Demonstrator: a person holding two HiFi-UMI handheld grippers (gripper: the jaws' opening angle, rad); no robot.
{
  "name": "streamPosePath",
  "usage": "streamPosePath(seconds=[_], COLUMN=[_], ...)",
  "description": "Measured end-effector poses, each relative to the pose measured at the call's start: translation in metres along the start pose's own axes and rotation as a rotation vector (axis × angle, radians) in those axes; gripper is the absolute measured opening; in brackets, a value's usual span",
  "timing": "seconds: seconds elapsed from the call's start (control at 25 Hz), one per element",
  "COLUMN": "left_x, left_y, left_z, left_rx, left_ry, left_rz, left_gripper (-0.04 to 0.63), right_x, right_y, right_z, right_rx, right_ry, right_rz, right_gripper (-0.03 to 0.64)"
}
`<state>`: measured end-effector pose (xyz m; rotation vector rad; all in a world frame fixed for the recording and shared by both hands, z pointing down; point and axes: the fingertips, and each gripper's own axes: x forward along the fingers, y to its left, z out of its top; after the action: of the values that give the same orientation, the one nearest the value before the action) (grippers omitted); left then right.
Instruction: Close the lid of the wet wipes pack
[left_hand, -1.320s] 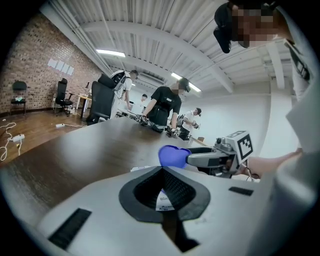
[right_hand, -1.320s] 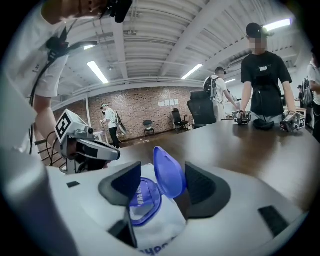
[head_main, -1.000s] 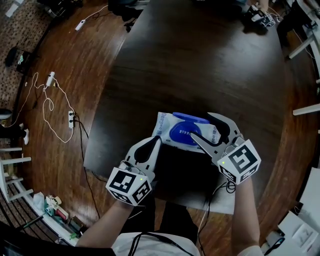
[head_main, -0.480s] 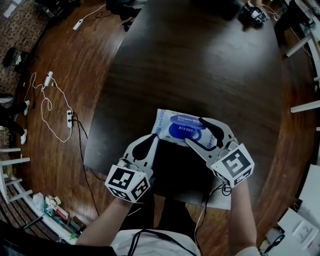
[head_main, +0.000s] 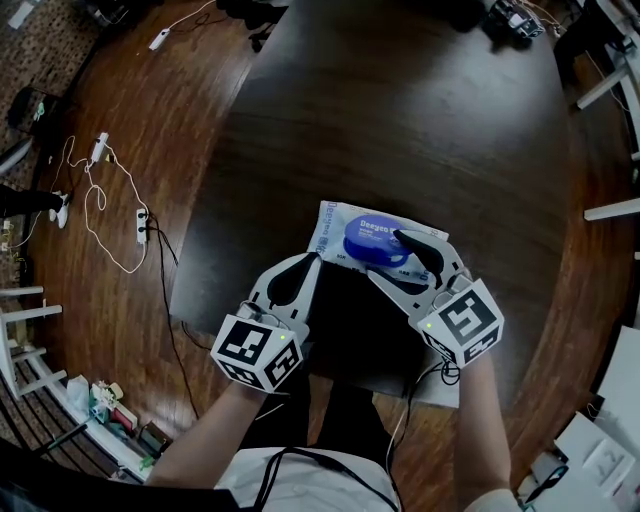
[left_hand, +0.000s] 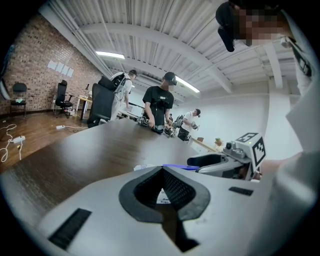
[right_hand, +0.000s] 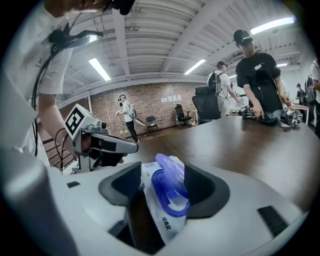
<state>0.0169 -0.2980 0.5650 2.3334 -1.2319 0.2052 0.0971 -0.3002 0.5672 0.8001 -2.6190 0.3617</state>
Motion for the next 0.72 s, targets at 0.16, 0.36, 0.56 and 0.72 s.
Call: streamPosePath(seconds=[0.16,0.36,0.56,0.72], left_x=[-0.002,-0.004,-0.003,-0.003], left_y=[0.0,0.0,0.001,0.004], left_z=[0.001,0.0,0.002,0.002], left_rx=[-0.003,0.005,0.007,0.001], left_ry=[-0.002,0.001,-0.003,0.0], left_rz=[-0.003,-0.003,-0.004,-0.004], left_gripper=[-0.002,-0.002,-0.002,-0.002], right_x=[0.007,0.011,0.017,0.021], right_y=[0.007,0.012,0.011,0.013], right_z=[-0.008,-0.014,-0.025,-0.032], right_rx=[-0.007,-0.001,-0.01,-0.018], right_ry=[0.031,0.049,0.097,0.146], right_rz=[0.011,0.016,0.019,0.026], right_gripper=[0.262,0.262,0.262,0.262])
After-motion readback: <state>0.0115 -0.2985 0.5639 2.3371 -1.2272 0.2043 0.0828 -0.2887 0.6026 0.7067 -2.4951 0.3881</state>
